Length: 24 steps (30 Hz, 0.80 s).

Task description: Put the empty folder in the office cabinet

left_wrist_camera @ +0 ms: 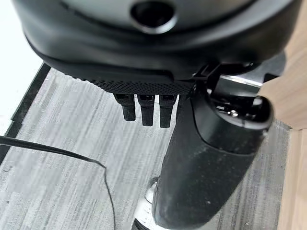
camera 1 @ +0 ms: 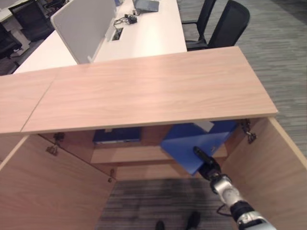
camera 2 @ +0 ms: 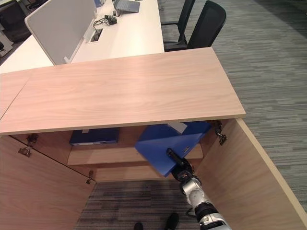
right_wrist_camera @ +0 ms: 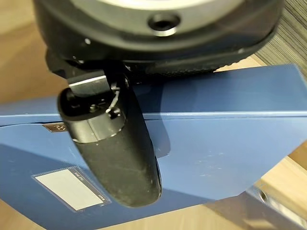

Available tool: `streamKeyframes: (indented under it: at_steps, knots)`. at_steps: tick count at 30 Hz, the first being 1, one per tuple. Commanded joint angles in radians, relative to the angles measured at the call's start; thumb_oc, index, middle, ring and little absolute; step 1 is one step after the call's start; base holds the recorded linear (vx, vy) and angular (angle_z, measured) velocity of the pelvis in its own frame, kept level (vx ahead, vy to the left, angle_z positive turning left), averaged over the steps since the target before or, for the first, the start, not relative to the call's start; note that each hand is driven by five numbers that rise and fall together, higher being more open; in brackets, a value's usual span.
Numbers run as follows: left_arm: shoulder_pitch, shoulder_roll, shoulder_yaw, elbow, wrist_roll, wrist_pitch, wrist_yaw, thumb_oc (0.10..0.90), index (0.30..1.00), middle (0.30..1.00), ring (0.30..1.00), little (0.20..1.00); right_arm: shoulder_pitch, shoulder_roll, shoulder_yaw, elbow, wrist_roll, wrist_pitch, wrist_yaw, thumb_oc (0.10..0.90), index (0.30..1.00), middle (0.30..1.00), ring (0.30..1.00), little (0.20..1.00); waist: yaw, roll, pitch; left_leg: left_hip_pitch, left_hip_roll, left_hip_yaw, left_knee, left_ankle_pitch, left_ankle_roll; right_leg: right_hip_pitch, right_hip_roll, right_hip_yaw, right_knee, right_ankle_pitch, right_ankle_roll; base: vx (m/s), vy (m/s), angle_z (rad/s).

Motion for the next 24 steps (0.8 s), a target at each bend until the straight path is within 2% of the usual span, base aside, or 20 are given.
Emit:
streamKeyframes:
  at_steps: [1,4,7,9,11,15,17,19,24]
  knots:
    - [0.055,0.031,-0.046,0.037,0.009,0.003,0.044,0.8,0.9,0.9,0.9,0.9,-0.089,0.056,-0.047,-0.155,0.068,-0.079,0.057,0.4,0.3,0.3,0.3,0.3,0.004,-0.017,0.012,-0.011,0.069,0.133,-0.017,-0.101,0.002,0.06,-0.04,0.037,0.063,-0.104,0.083,0.01,0.005,0.66]
    - [0.063,0.037,-0.041,0.039,0.026,-0.006,0.062,0.8,0.9,0.9,0.9,0.9,-0.068,0.054,-0.048,-0.158,0.062,-0.079,0.055,0.4,0.3,0.3,0.3,0.3,0.018,-0.027,0.021,-0.047,0.083,0.092,-0.092,-0.019,-0.014,0.073,-0.036,0.047,0.068,-0.122,0.078,0.06,0.02,0.13]
    - [0.061,0.039,-0.04,0.048,0.044,-0.002,0.077,0.8,0.9,0.9,0.9,0.9,-0.047,0.063,-0.041,-0.161,0.063,-0.073,0.055,0.4,0.3,0.3,0.3,0.3,0.024,-0.024,0.023,-0.041,0.1,0.082,-0.148,0.019,-0.016,0.082,-0.032,0.063,0.089,-0.145,0.073,0.09,0.076,-0.18]
    - [0.063,0.03,-0.046,0.053,0.074,0.004,0.089,0.8,0.9,0.9,0.9,0.9,-0.032,0.067,-0.027,-0.184,0.056,-0.069,0.059,0.4,0.3,0.3,0.3,0.3,0.024,-0.008,0.012,-0.007,0.094,0.081,-0.174,0.009,-0.009,0.089,-0.029,0.076,0.109,-0.156,0.073,0.12,0.157,-0.32]
    - [0.054,0.018,-0.063,0.047,0.087,0.007,0.095,0.8,0.9,0.9,0.9,0.9,-0.024,0.065,-0.023,-0.207,0.061,-0.062,0.06,0.4,0.3,0.3,0.3,0.3,0.017,0.008,0.018,-0.003,0.082,0.081,-0.156,-0.002,0.001,0.085,-0.045,0.09,0.145,-0.164,0.07,0.07,0.205,-0.38]
    - [0.031,0.005,-0.103,0.01,0.088,-0.004,0.101,0.8,0.9,0.9,0.9,0.9,-0.02,0.06,-0.019,-0.249,0.079,-0.071,0.06,0.4,0.3,0.3,0.3,0.3,0.005,0.026,0.053,-0.02,0.065,0.103,-0.084,-0.03,0.017,0.059,-0.082,0.112,0.208,-0.18,0.062,0.0,0.186,-0.15]
    - [0.01,-0.005,-0.148,-0.04,0.072,-0.02,0.099,0.8,0.9,0.9,0.9,0.9,-0.048,0.062,-0.028,-0.275,0.101,-0.096,0.056,0.4,0.3,0.3,0.3,0.3,-0.004,0.038,0.089,-0.052,0.049,0.113,-0.039,-0.055,0.035,0.012,-0.114,0.13,0.262,-0.18,0.063,-0.03,0.236,0.06]
    - [0.007,-0.01,-0.159,-0.054,0.061,-0.023,0.097,0.8,0.9,0.9,0.9,0.9,-0.063,0.065,-0.036,-0.278,0.111,-0.109,0.053,0.4,0.3,0.3,0.3,0.3,-0.005,0.041,0.096,-0.061,0.046,0.116,-0.034,-0.061,0.041,-0.009,-0.12,0.14,0.276,-0.179,0.064,-0.02,0.145,-0.02]
    - [0.028,-0.029,-0.253,-0.14,0.029,-0.027,0.094,0.8,0.9,0.9,0.9,0.9,-0.134,0.14,-0.127,-0.257,0.237,-0.177,0.019,0.4,0.3,0.3,0.3,0.3,-0.009,0.04,0.118,-0.121,0.032,0.118,-0.067,-0.043,0.055,-0.081,-0.122,0.153,0.245,-0.133,0.089,-0.03,0.124,-0.06]
